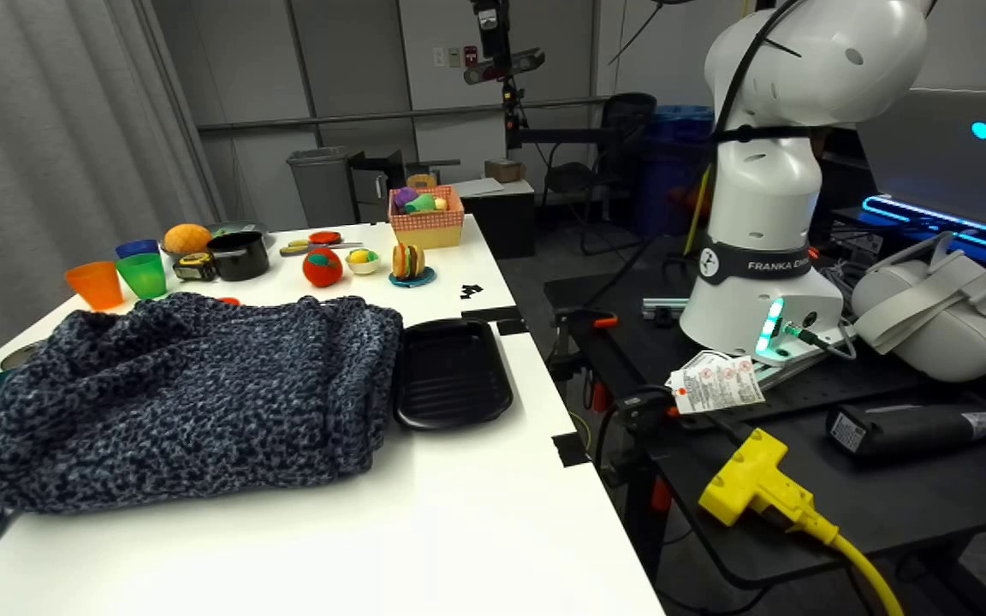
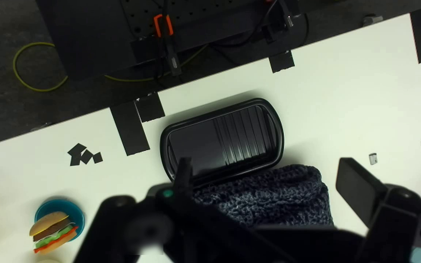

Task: Unfold the towel

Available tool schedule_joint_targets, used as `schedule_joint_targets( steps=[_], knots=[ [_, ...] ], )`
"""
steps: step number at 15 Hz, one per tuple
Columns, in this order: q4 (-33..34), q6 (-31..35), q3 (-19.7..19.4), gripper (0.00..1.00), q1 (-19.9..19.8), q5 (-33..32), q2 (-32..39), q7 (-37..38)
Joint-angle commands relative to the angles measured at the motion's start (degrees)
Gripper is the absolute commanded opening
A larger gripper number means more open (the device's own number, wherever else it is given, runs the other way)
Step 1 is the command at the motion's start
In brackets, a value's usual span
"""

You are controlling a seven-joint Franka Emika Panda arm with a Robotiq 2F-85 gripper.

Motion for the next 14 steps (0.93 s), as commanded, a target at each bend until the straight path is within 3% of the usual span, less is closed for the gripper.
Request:
schedule_joint_targets(
  steps=[1, 14],
  knots=[
    [0.1, -0.1, 0.6, 1.00, -0.8, 0.4, 0.1, -0.4],
    [0.7, -0.9, 0.7, 1.00, -0.4, -1.7, 0.9, -3.0]
  ],
)
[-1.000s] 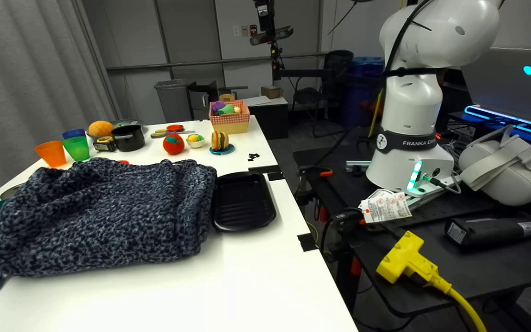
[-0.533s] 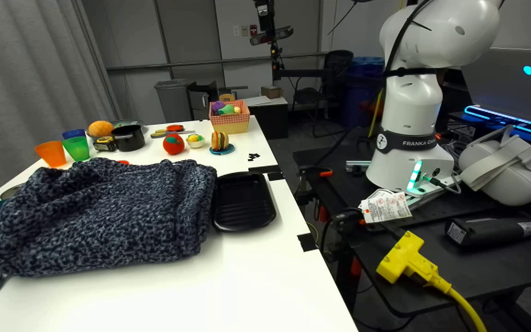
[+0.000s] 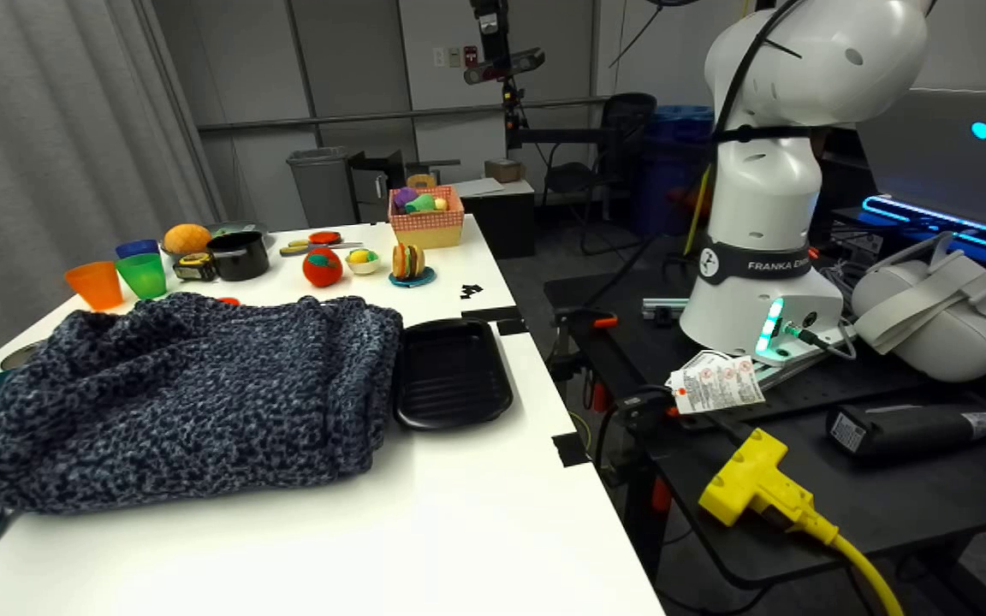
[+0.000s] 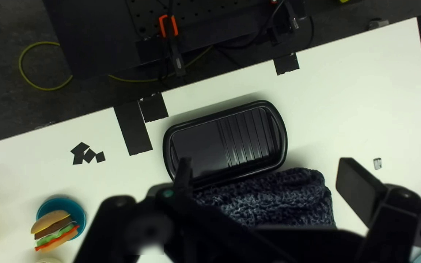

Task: Unfold the towel

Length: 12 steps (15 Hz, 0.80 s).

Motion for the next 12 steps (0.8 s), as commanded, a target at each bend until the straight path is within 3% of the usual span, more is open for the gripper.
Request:
schedule_joint_targets(
  steps=[1, 2, 3, 4, 5, 9, 10, 12],
  knots=[
    [0.7, -0.8, 0.2, 1.00, -0.2, -1.3, 0.5, -3.3],
    [0.7, -0.8, 0.1, 1.00, 0.0, -1.4, 0.6, -4.3],
    [0.1, 4.5, 0.9, 1.00, 1.4, -0.3, 5.6, -3.9],
    [0.0, 5.2, 1.5, 1.00, 1.7, 0.1, 6.5, -3.7],
    [-0.3, 2.2, 0.9, 1.00, 0.2, -0.3, 2.1, -3.0],
    [-0.6, 5.2, 2.1, 1.00, 1.1, -0.2, 6.9, -2.9],
    [-2.2, 3.3, 3.4, 1.00, 1.0, -1.1, 2.9, -1.9],
    [-2.9, 2.9, 4.6, 1.00, 1.7, -1.2, 2.1, -1.8]
  ],
)
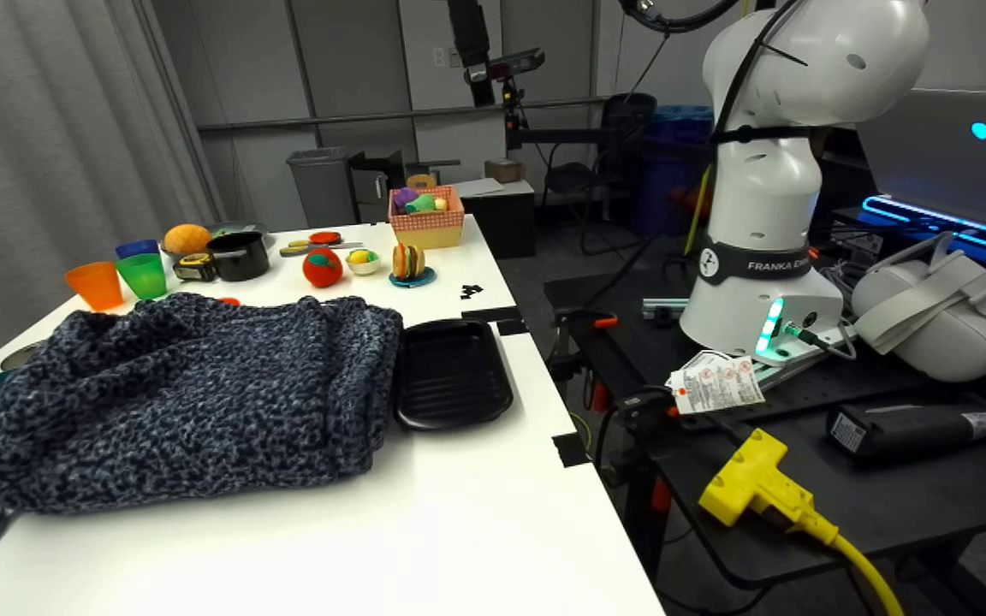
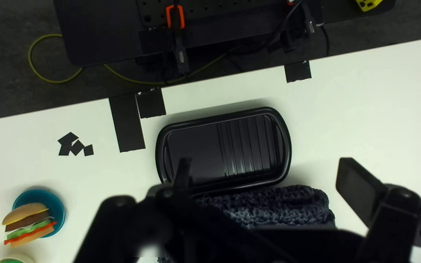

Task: Unfold the towel

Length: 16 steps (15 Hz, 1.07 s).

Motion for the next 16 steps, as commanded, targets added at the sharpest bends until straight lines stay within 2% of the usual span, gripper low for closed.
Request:
schedule_joint_targets(
  steps=[1, 3, 4, 7, 11, 12, 16],
  knots=[
    [-2.5, -1.6, 3.1, 1.00, 0.9, -0.3, -4.8, 1.0],
    [-3.5, -0.9, 5.5, 1.00, 2.4, 0.9, -6.0, 1.8],
    [-1.8, 3.7, 5.0, 1.00, 2.7, 0.8, 0.2, 0.6],
    [-0.7, 9.0, 6.4, 1.00, 4.3, 0.9, 3.7, 0.7],
    [2.1, 15.7, 5.6, 1.00, 4.6, 1.5, 11.0, 0.1],
    [-0.7, 14.0, 6.2, 1.00, 4.4, 0.4, 7.1, 0.6],
    [1.3, 15.5, 6.0, 1.00, 4.3, 0.5, 11.0, 0.6]
  ],
)
